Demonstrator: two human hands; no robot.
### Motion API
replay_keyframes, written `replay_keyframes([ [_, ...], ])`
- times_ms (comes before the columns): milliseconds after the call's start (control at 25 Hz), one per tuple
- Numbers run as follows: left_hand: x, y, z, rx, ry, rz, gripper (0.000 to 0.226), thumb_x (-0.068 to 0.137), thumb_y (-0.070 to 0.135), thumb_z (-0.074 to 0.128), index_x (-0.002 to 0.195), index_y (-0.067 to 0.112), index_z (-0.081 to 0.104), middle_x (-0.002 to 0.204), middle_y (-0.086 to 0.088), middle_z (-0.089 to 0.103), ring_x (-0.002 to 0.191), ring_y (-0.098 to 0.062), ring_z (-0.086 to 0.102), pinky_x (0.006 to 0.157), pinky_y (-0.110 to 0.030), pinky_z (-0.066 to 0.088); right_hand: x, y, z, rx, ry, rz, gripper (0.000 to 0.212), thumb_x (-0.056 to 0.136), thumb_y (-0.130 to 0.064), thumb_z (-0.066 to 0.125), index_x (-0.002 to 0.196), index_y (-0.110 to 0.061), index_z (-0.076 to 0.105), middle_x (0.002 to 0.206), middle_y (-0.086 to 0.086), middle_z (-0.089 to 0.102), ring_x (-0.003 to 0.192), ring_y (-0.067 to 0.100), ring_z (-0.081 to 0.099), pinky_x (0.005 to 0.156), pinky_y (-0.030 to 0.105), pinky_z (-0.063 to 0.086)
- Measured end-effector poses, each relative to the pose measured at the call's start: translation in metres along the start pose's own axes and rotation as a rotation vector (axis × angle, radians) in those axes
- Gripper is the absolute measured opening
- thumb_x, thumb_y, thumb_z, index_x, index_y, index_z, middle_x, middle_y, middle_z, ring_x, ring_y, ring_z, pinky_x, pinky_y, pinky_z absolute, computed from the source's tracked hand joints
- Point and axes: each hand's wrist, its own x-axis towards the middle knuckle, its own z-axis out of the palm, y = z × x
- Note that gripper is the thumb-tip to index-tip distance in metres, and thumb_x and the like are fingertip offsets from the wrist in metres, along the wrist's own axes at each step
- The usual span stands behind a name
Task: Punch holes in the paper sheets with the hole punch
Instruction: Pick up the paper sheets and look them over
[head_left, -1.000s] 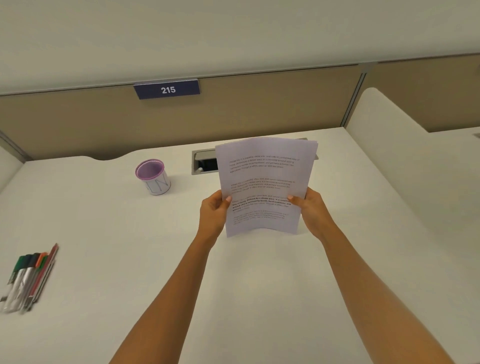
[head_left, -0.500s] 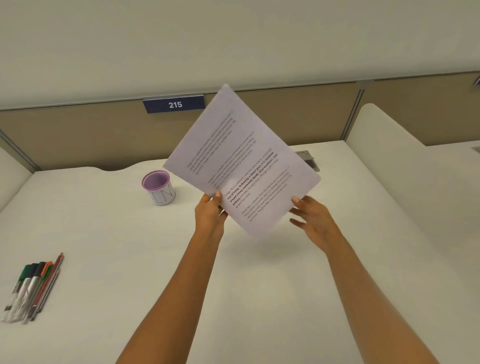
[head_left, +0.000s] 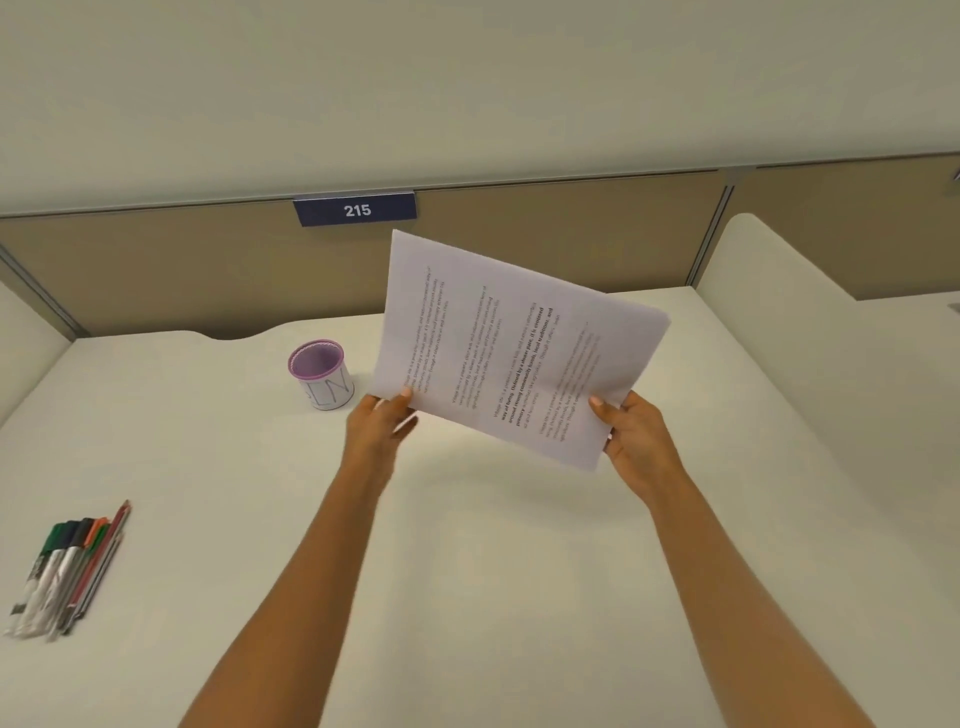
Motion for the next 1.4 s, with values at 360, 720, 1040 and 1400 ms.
replay_keyframes([
  [360, -0.012, 0.003, -0.006, 0.442, -0.223, 0.186, 0.028, 0.094, 0.012, 0.057, 0.121, 0.013, 0.063, 0.108, -0.001, 0.071, 0.101, -0.025, 0.066, 0.09, -0.038, 0.053, -0.001, -0.001, -0.036, -0.162, -0.038, 0.011, 0.028, 0.093, -0.006, 0.054, 0.107, -0.027, 0.066, 0.102, 0.004, 0.07, 0.1, 0.032, 0.063, 0.089, 0.048, 0.053],
  [720, -0.027, -0.048, -0.03, 0.471, -0.176, 0.068, 0.028, 0.09, 0.006, 0.062, 0.116, 0.015, 0.066, 0.096, 0.012, 0.074, 0.092, -0.005, 0.068, 0.082, -0.017, 0.051, 0.005, 0.042, -0.066, -0.242, -0.052, 0.169, 0.026, 0.089, -0.003, 0.06, 0.11, -0.017, 0.067, 0.108, 0.004, 0.072, 0.116, 0.033, 0.059, 0.103, 0.046, 0.045],
  [1040, -0.022, -0.036, -0.02, 0.488, -0.177, 0.074, 0.019, 0.094, 0.011, 0.057, 0.107, 0.015, 0.07, 0.092, 0.009, 0.075, 0.086, -0.011, 0.071, 0.077, -0.025, 0.057, 0.015, 0.022, -0.062, -0.377, -0.061, 0.138, 0.034, 0.092, -0.015, 0.061, 0.125, -0.013, 0.062, 0.118, 0.008, 0.069, 0.111, 0.031, 0.063, 0.099, 0.048, 0.049],
  [1400, -0.025, -0.029, 0.008, 0.055, -0.066, -0.059, 0.018, 0.094, 0.008, 0.054, 0.11, 0.012, 0.063, 0.102, -0.003, 0.07, 0.091, -0.021, 0.065, 0.085, -0.038, 0.054, 0.007, -0.001, -0.027, 0.012, 0.315, 0.012, 0.062, 0.084, -0.021, 0.072, 0.138, -0.017, 0.043, 0.13, 0.003, 0.057, 0.119, 0.018, 0.053, 0.106, 0.044, 0.038],
])
